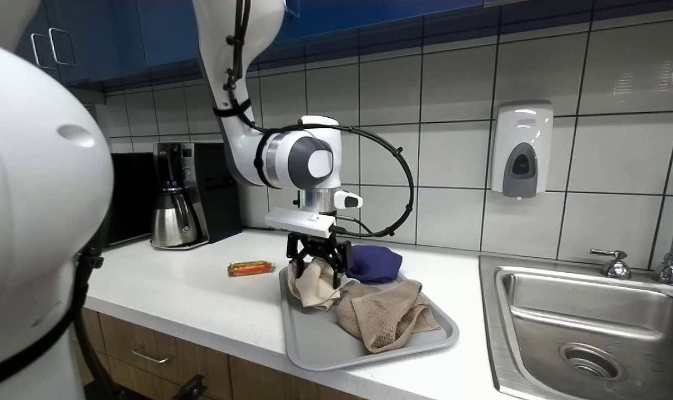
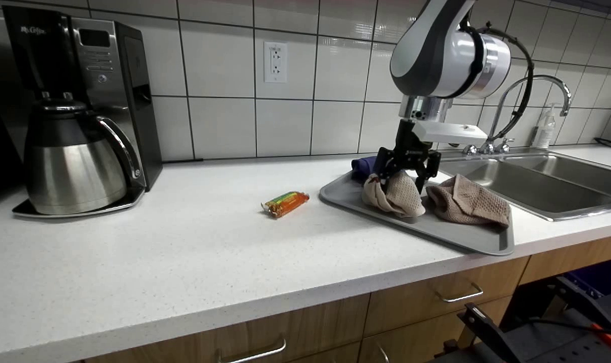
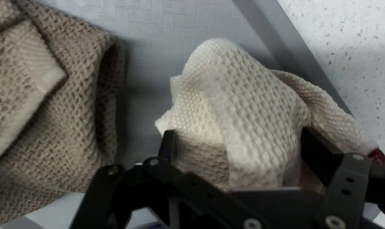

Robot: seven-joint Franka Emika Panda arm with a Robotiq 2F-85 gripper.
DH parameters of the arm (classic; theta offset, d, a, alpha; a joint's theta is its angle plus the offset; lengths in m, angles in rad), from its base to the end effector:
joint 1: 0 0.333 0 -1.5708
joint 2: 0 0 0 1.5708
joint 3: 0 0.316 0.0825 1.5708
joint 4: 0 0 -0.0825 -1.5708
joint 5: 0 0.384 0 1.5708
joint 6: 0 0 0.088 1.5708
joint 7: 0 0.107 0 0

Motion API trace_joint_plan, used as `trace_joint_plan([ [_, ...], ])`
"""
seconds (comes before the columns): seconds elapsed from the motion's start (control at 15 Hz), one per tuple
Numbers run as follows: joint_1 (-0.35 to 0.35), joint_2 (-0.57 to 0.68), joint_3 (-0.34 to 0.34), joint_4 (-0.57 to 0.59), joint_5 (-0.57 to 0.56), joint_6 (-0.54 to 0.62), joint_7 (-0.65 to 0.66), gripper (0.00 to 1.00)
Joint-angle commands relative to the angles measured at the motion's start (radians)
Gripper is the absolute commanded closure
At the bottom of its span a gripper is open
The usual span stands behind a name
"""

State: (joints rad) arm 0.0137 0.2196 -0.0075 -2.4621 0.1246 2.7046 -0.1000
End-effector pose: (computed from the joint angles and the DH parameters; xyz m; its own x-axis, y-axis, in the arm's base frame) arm 0.4839 -0.0014 0.2109 0.9997 -0.0066 0.0252 -0.0053 -0.9987 -0.0513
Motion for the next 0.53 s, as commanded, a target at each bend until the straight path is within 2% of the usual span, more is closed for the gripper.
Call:
trace_joint_plan([
  [0.0,-0.025,0.046,0.027,0.047,0.006,0.007,-0.028,0.21],
  [0.07,-0.026,0.055,0.03,0.056,0.007,0.005,-0.032,0.26],
  [0.2,-0.03,0.072,0.038,0.072,0.012,0.004,-0.035,0.44],
  [0.47,-0.043,0.089,0.054,0.09,0.024,0.001,-0.042,0.73],
])
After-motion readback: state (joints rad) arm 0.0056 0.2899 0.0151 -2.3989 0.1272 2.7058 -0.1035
